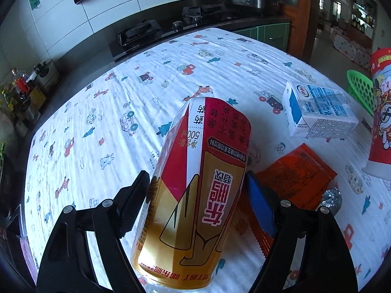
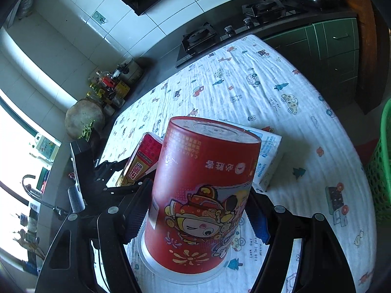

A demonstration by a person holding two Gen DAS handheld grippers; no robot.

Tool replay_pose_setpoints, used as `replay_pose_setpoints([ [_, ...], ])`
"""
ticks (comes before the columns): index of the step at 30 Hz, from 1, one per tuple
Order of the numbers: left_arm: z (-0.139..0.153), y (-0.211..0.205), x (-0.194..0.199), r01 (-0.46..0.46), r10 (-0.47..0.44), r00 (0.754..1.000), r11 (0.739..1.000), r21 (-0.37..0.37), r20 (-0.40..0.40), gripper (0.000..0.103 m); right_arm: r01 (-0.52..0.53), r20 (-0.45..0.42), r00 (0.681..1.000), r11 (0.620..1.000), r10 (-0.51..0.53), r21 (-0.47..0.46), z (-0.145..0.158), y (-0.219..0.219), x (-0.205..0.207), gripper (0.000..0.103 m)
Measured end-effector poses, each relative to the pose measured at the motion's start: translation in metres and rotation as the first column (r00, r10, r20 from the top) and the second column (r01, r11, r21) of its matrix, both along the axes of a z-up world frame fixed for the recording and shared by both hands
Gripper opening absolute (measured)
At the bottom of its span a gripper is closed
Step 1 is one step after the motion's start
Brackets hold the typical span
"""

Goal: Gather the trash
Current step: 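Grasp the red paper cup with the right tool while the left tool grasps the orange drink bottle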

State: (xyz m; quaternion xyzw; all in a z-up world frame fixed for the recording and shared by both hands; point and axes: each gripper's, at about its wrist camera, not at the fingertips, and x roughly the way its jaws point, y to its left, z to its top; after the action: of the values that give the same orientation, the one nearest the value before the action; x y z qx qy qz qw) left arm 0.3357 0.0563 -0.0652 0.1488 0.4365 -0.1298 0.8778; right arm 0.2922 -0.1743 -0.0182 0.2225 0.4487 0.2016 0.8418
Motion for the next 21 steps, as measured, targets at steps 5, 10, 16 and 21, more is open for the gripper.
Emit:
replay_pose_setpoints([
  [5, 0.001, -0.004, -0.004, -0.001, 0.0, 1.0, 1.0, 0.029, 0.021, 0.076, 0.014, 0.0, 1.0, 1.0, -0.014, 0.002, 0.0, -0.008, -0.004, 0.069],
  [10, 0.009, 0.002, -0.008, -0.03, 0.03, 0.999, 1.0, -0.007, 0.033, 0.075, 0.035, -0.002, 0.999, 0.999, -0.035, 0.009, -0.002, -0.019, -0.008, 0.069],
  [16, 0.022, 0.009, -0.017, -0.051, 0.052, 0.998, 0.996, -0.075, 0.023, 0.075, 0.06, -0.001, 0.998, 0.998, -0.06, 0.013, -0.005, -0.035, -0.014, 0.069],
  [21, 0.033, 0.009, -0.026, -0.049, 0.051, 0.999, 0.99, -0.134, 0.012, 0.074, 0.083, 0.005, 0.997, 0.996, -0.083, 0.012, -0.004, -0.051, -0.022, 0.069],
])
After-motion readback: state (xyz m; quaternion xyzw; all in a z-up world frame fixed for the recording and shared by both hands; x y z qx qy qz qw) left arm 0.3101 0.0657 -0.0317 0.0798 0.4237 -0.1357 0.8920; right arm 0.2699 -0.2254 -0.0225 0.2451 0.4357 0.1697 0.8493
